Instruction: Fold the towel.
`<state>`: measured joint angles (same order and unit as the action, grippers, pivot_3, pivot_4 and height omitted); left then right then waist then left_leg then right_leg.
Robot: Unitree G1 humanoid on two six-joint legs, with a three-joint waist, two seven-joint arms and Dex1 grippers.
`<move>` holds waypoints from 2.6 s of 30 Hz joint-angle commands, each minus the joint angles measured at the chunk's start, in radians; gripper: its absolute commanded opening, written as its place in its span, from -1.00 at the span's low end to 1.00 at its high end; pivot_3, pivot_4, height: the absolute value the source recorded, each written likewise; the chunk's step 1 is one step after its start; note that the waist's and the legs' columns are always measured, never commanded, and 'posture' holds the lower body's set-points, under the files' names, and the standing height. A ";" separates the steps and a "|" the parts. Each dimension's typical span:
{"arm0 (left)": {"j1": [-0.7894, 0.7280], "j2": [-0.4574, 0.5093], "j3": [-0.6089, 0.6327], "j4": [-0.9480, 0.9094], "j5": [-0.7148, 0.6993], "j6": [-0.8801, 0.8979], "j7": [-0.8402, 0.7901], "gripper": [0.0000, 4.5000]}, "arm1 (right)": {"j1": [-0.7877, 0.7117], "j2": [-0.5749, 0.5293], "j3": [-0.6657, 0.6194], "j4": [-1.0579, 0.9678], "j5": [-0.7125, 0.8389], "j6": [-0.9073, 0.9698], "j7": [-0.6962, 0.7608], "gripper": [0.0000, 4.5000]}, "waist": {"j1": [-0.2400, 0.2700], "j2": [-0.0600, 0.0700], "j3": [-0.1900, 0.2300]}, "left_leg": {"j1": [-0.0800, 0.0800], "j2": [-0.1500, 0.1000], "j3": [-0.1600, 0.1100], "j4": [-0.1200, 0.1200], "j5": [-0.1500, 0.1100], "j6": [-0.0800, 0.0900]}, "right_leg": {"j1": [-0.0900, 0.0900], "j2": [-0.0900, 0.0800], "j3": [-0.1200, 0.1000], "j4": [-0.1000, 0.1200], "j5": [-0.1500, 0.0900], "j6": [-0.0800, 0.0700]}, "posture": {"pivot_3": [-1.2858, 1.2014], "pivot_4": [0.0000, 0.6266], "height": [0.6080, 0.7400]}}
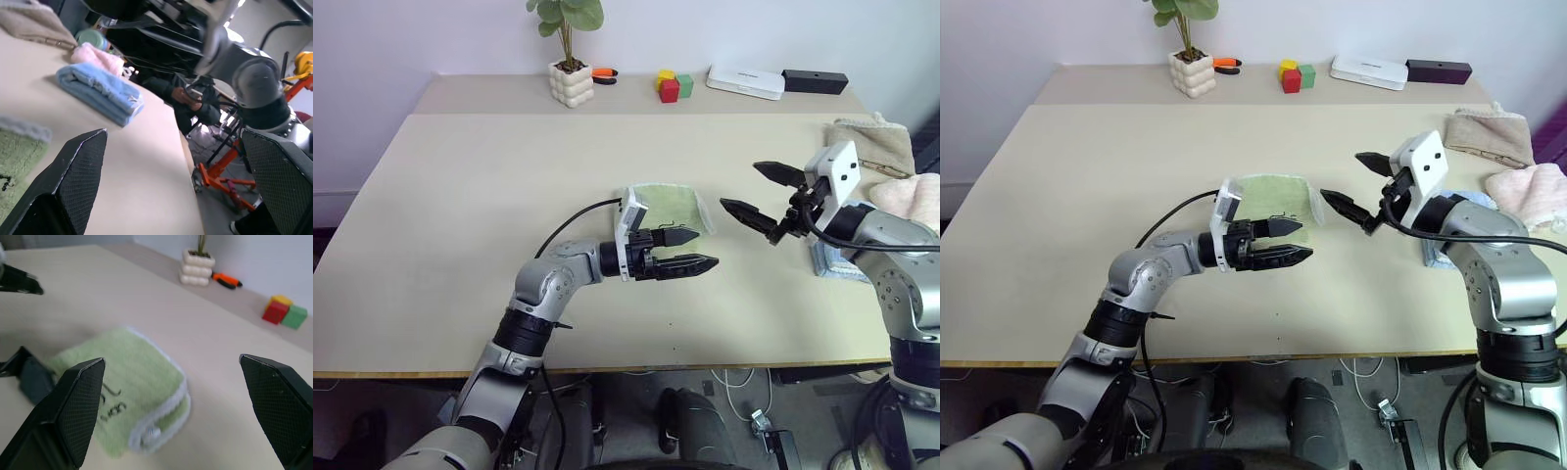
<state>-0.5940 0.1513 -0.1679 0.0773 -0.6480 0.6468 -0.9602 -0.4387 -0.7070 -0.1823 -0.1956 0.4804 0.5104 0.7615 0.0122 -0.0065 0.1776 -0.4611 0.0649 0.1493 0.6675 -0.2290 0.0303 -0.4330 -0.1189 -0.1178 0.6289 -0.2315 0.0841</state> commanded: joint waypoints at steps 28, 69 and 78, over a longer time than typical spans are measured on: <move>-0.193 -0.190 0.257 0.569 0.304 -0.372 0.545 -1.00 | -0.082 0.606 0.173 0.404 -0.369 -0.095 -0.694 -0.97 | -0.017 0.000 -0.001 | 0.000 0.000 0.004 -0.001 0.005 -0.007 | 0.001 0.001 -0.001 0.002 0.002 0.004 | 0.03 -0.52 1.00; -0.024 0.106 0.509 0.210 -0.260 0.580 0.416 0.98 | -0.040 0.293 0.097 0.004 0.009 -0.072 -0.065 1.00 | -0.022 0.001 -0.001 | 0.004 0.000 0.000 -0.001 0.005 -0.008 | 0.004 0.001 -0.001 0.003 0.002 0.004 | 0.03 -0.52 1.00; -0.064 0.033 0.500 0.288 -0.232 0.616 0.483 0.98 | 0.006 0.162 0.083 -0.035 0.046 -0.060 0.042 1.00 | -0.022 0.000 -0.001 | 0.006 -0.001 -0.002 0.000 0.005 -0.008 | 0.005 0.001 -0.001 0.003 0.002 0.004 | 0.03 -0.52 1.00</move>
<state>-0.6450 0.2023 0.3338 0.3392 -0.8753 1.2412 -0.4902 -0.4260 -0.5423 -0.0826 -0.2063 0.5157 0.4631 0.8031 -0.0096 -0.0060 0.1764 -0.4556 0.0643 0.1477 0.6670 -0.2243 0.0226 -0.4277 -0.1179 -0.1186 0.6319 -0.2297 0.0877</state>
